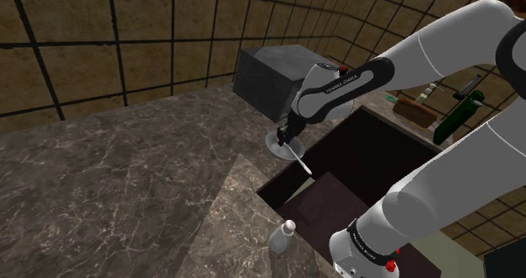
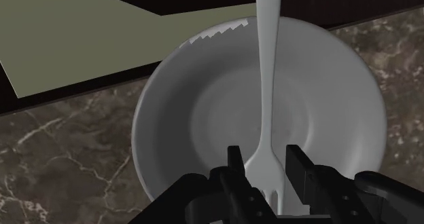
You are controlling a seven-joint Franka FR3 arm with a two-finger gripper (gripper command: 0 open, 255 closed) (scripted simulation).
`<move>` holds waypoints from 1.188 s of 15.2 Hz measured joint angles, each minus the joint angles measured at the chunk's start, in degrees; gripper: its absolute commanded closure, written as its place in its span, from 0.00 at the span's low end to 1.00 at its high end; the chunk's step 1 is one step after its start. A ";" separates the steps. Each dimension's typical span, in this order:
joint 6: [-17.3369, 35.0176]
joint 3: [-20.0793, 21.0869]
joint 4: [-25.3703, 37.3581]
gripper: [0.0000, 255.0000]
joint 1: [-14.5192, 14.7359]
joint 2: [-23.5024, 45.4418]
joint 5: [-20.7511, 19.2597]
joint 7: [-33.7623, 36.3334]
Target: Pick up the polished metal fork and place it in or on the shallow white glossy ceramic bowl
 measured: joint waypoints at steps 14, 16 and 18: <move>-8.72 -0.06 1.12 0.00 -0.12 -7.64 -0.26 0.16; -8.99 -0.06 1.19 0.00 -0.12 -7.82 -0.26 0.16; -9.04 -0.06 1.20 0.00 -0.12 -7.86 -0.26 0.16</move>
